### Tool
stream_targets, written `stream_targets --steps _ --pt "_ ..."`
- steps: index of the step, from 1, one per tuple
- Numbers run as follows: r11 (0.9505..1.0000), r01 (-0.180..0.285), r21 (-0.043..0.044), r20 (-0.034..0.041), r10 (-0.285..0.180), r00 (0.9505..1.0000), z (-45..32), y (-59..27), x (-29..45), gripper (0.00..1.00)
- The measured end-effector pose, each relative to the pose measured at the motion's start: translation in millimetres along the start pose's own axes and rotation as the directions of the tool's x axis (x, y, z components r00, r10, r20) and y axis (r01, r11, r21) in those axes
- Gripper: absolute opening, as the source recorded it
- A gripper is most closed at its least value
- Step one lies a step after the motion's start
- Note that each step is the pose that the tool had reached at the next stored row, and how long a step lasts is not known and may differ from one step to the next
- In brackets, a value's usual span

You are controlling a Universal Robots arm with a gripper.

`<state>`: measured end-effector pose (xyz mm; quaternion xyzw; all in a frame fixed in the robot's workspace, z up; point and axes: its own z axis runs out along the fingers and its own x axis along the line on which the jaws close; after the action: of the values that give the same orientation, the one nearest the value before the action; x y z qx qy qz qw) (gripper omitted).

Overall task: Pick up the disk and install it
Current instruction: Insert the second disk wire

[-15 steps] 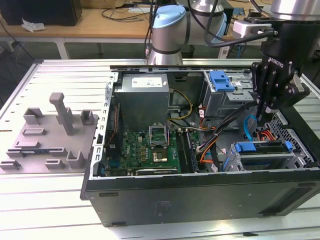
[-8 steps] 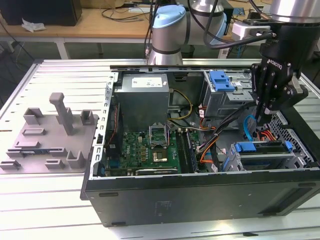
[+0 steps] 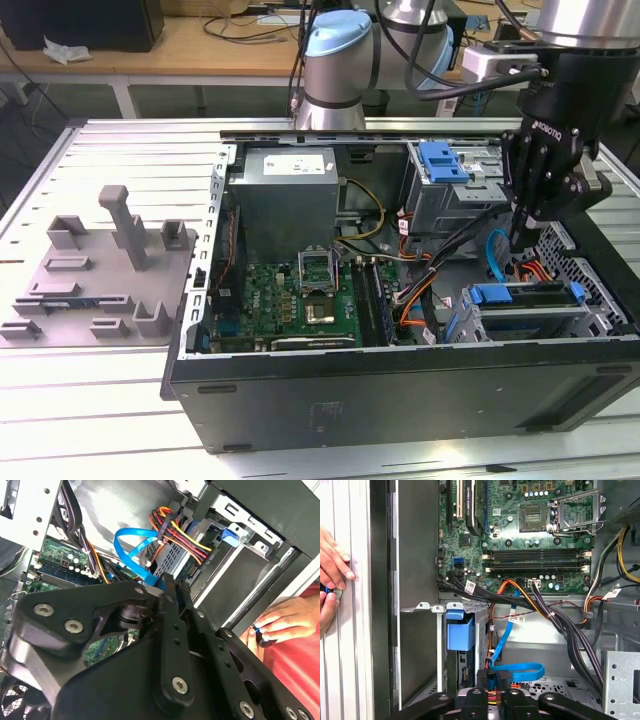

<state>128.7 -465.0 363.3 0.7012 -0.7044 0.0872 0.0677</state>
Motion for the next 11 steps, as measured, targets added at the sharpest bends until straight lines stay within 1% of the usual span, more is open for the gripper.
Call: stream_targets --steps 1,11 --pt "1.0 -0.001 -0.0003 -0.0001 0.001 1.0 0.1 0.1 0.0 0.16" --pt "1.0 -0.005 -0.0012 -0.0002 0.005 1.0 0.5 0.2 -0.1 0.16"
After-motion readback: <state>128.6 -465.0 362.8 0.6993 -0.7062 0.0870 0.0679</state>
